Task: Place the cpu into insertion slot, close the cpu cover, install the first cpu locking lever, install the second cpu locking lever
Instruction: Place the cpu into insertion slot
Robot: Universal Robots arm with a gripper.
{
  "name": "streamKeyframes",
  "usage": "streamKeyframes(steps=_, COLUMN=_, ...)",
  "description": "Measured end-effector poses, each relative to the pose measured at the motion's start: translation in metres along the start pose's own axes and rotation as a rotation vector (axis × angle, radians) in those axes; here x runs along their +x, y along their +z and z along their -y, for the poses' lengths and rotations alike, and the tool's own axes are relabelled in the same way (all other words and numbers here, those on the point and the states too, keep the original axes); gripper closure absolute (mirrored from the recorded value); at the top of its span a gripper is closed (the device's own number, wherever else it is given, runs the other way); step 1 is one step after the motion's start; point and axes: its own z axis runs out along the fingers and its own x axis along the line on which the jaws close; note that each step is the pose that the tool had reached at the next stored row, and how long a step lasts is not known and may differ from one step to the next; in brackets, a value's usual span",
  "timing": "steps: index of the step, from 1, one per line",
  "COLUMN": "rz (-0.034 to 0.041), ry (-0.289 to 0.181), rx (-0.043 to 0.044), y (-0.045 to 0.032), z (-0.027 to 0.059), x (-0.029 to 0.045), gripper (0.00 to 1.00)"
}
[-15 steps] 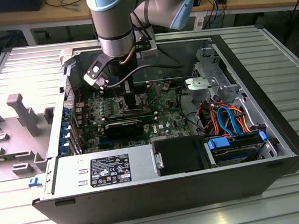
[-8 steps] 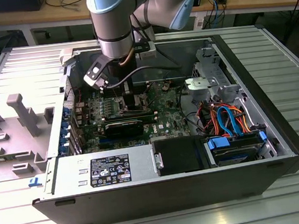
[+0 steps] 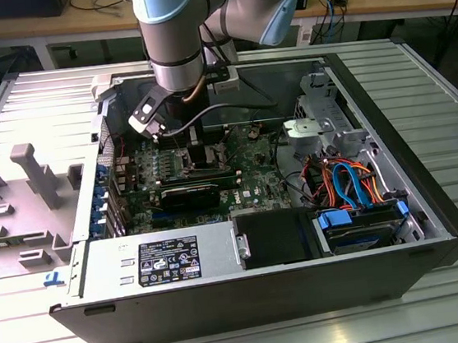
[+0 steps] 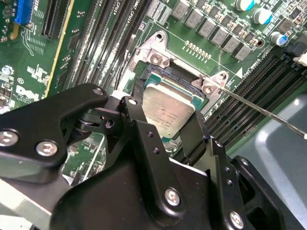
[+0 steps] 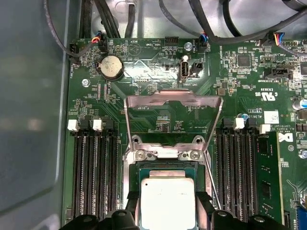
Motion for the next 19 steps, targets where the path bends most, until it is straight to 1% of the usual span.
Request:
streamKeyframes(steps=7, rz=0.0002, ry=0.0, rx=0.0003, y=0.0067, z=-0.0009, x=0.0, gripper=0.45)
streamKeyframes(steps=12, rz=0.0, ry=0.0, rx=0.0, y=0.0068, z=-0.0011, x=0.0001, gripper=0.45)
streamKeyframes(steps=13, rz=-0.0004, ry=0.0, rx=-0.0006, y=0.007, z=-0.0013, x=0.0001, gripper=0.45)
streamKeyframes(steps=14, rz=-0.0008, ry=0.0, rx=-0.0005, y=0.0072, z=-0.0013, x=0.0002, gripper=0.38)
streamKeyframes(steps=18, rz=-0.0003, ry=0.001, rx=0.0001, y=0.0066, z=-0.0013, x=0.0001, gripper=0.38)
streamKeyframes(steps=19, rz=-0.0023, ry=0.003, rx=0.0, y=0.0059, z=-0.0014, x=0.0001, gripper=0.38)
